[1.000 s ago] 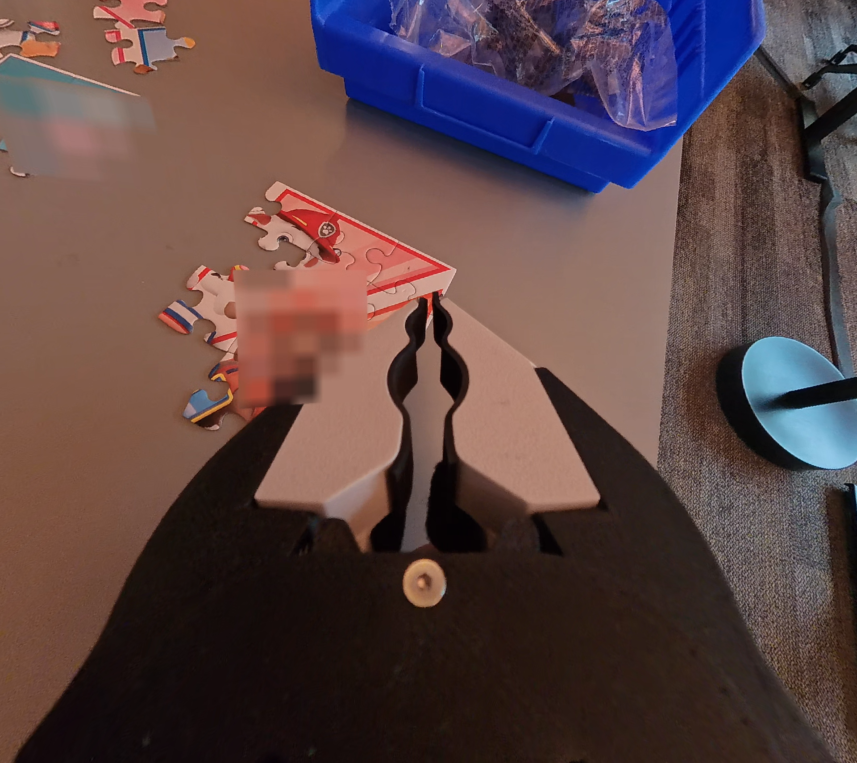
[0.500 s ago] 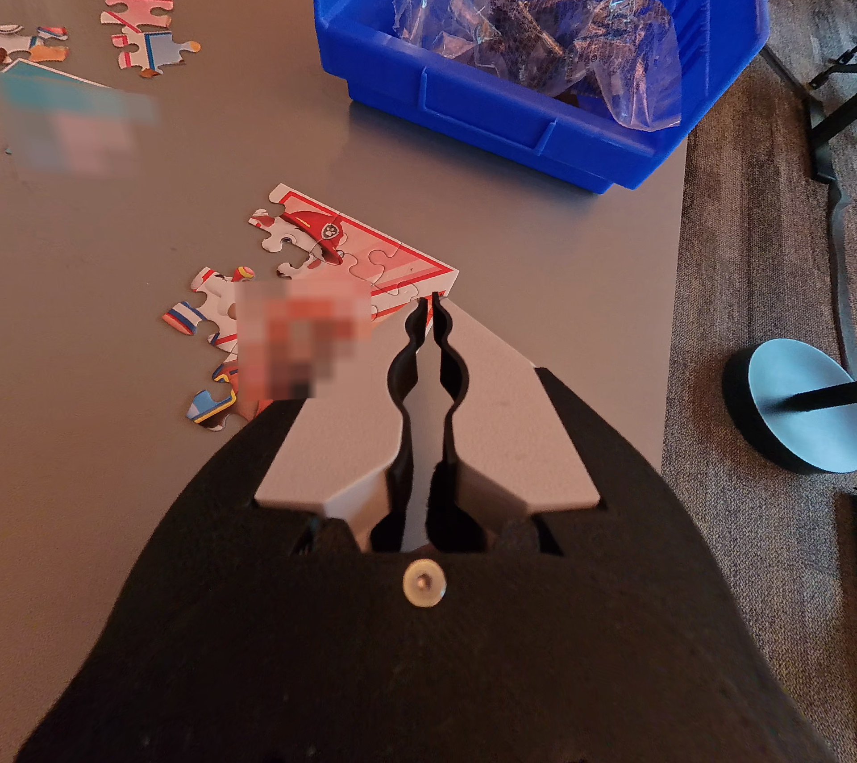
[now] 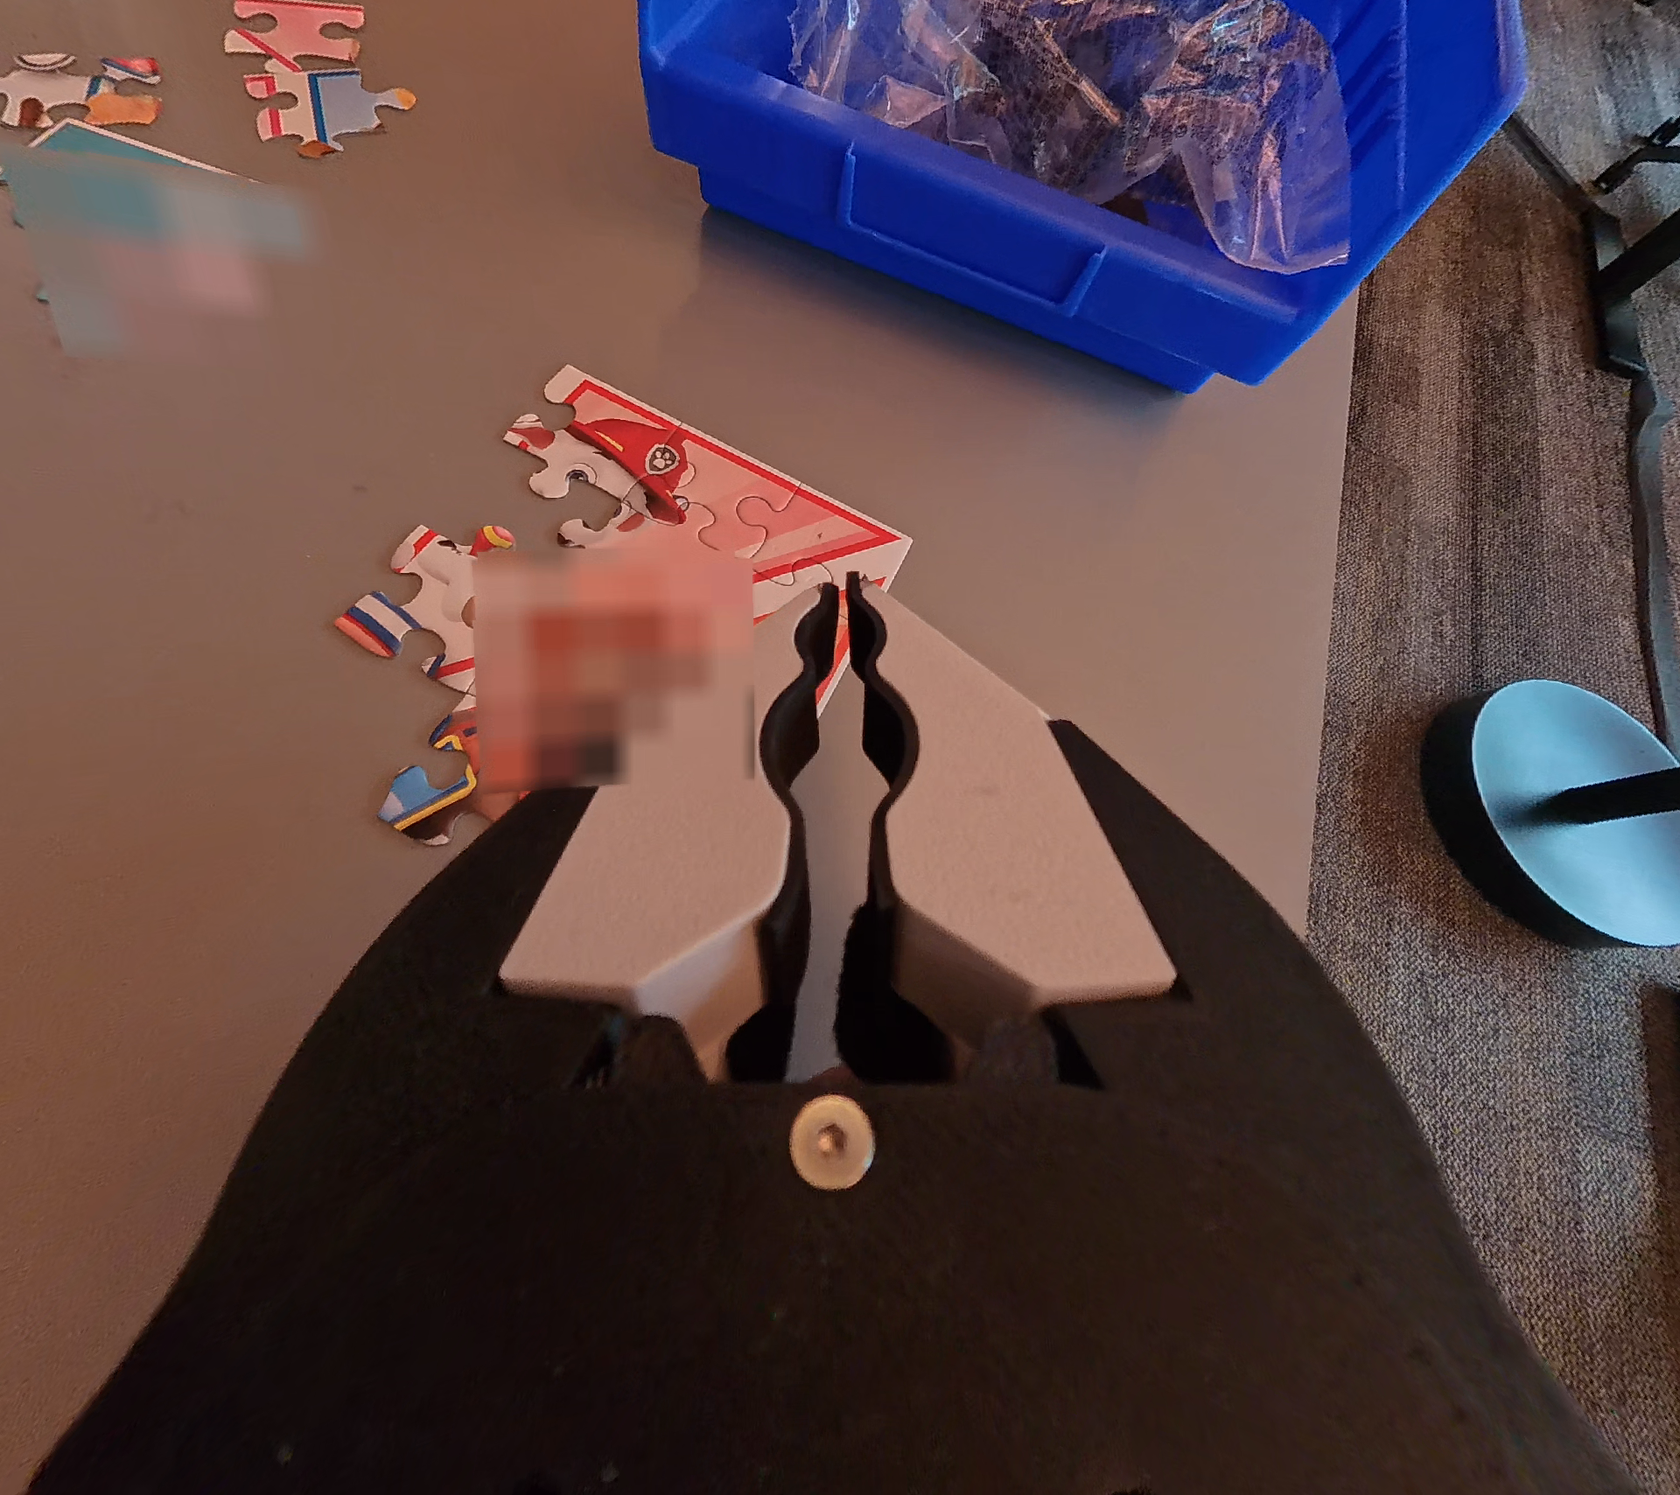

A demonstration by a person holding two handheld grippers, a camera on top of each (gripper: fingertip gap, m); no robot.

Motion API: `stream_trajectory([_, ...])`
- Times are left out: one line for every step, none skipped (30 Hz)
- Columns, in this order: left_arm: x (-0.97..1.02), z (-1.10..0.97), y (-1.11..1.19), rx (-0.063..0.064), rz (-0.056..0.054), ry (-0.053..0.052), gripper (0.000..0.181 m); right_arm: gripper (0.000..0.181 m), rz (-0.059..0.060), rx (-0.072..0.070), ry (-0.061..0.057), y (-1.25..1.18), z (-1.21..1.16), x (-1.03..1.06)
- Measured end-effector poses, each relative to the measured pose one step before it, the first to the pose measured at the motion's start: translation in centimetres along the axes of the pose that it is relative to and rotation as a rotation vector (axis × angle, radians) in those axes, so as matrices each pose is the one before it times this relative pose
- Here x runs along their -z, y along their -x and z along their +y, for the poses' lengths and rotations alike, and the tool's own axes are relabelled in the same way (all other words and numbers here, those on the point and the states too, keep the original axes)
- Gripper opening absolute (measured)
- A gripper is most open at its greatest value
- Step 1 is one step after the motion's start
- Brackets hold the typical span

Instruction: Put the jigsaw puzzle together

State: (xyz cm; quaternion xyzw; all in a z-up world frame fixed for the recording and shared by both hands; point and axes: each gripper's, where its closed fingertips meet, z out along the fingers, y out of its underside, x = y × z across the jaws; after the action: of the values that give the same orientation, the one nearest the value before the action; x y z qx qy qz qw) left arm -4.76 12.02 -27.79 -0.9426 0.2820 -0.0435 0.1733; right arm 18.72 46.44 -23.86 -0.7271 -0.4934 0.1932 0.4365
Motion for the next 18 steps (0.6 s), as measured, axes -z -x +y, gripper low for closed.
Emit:
stream_trajectory([-0.018, -0.06, -0.09, -0.0034, -0.0038, 0.0007, 0.033, 0.0, 0.0002, -0.0004, 0.0004, -0.011, 0.026, -0.006])
stream_trajectory([-0.029, -0.074, -0.089, -0.0009, -0.0011, -0.002, 0.032, 0.0, 0.0002, -0.001, -0.0002, -0.023, 0.005, 0.004])
stream_trajectory([-0.011, -0.045, -0.025, 0.0037, -0.0016, -0.0028, 0.032, 0.0, 0.0003, -0.0013, -0.0014, -0.019, -0.013, 0.012])
stream_trajectory([-0.014, -0.046, -0.011, 0.0022, -0.0015, -0.0047, 0.032, 0.0, 0.0005, -0.0013, -0.0024, -0.025, -0.031, 0.035])
stream_trajectory([-0.009, -0.061, -0.012, -0.0033, -0.0032, -0.0059, 0.032, 0.0, 0.0008, -0.0011, -0.002, -0.025, -0.031, 0.031])
stream_trajectory([-0.013, -0.069, 0.013, -0.0021, -0.0059, -0.007, 0.031, 0.0, 0.0007, -0.0008, -0.0011, -0.029, -0.017, 0.02])
stream_trajectory([-0.01, -0.064, 0.041, 0.0016, -0.0074, -0.0057, 0.031, 0.0, 0.0003, -0.0007, -0.0011, -0.016, -0.016, 0.024])
stream_trajectory([-0.003, -0.055, 0.023, -0.001, -0.0064, -0.0048, 0.031, 0.0, 0.0002, -0.0001, -0.0013, 0.0, -0.028, 0.014])
stream_trajectory([0.039, -0.113, 0.013, -0.0053, -0.0071, -0.0066, 0.026, 0.0, -0.0001, 0.0005, -0.0007, 0.006, -0.016, 0.005])
stream_trajectory([0.162, -0.298, -0.222, -0.0091, 0.0086, -0.0161, 0.0, 0.0, -0.0004, 0.0008, -0.0002, 0.021, -0.014, 0.006])
stream_trajectory([0.095, -0.269, 0.056, 0.0004, -0.0074, -0.0117, 0.002, 0.0, -0.0003, 0.0007, 0.0001, 0.012, -0.002, -0.002])
stream_trajectory([0.02, -0.068, -0.072, -0.0029, 0.0004, 0.0019, 0.003, 0.0, -0.0003, 0.0001, 0.0004, 0.0, 0.007, -0.014])
stream_trajectory([-0.091, 0.19, -0.031, -0.0038, -0.0014, 0.0184, 0.005, 0.0, -0.0006, -0.0002, -0.0004, 0.009, -0.013, 0.003])
stream_trajectory([-0.124, 0.31, 0.151, -0.0085, -0.0137, 0.0233, 0.008, 0.0, -0.0001, -0.0003, -0.0008, 0.006, -0.012, 0.012])
stream_trajectory([-0.009, 0.133, 0.177, -0.0024, -0.0118, 0.0077, 0.01, 0.0, 0.0006, -0.0005, -0.0014, -0.022, -0.02, 0.023])
stream_trajectory([0.179, -0.09, 0.068, 0.0086, 0.0029, -0.0122, 0.01, 0.0, 0.0, -0.0015, -0.0025, -0.007, -0.032, 0.039])
stream_trajectory([0.327, -0.186, 0.2, 0.0148, 0.0006, -0.0216, 0.014, 0.0, 0.0002, -0.0019, -0.0024, -0.02, -0.039, 0.023])
stream_trajectory([0.413, -0.074, 0.435, 0.0176, -0.011, -0.0164, 0.02, 0.0, 0.0005, -0.0009, -0.0014, -0.019, -0.029, 0.028])
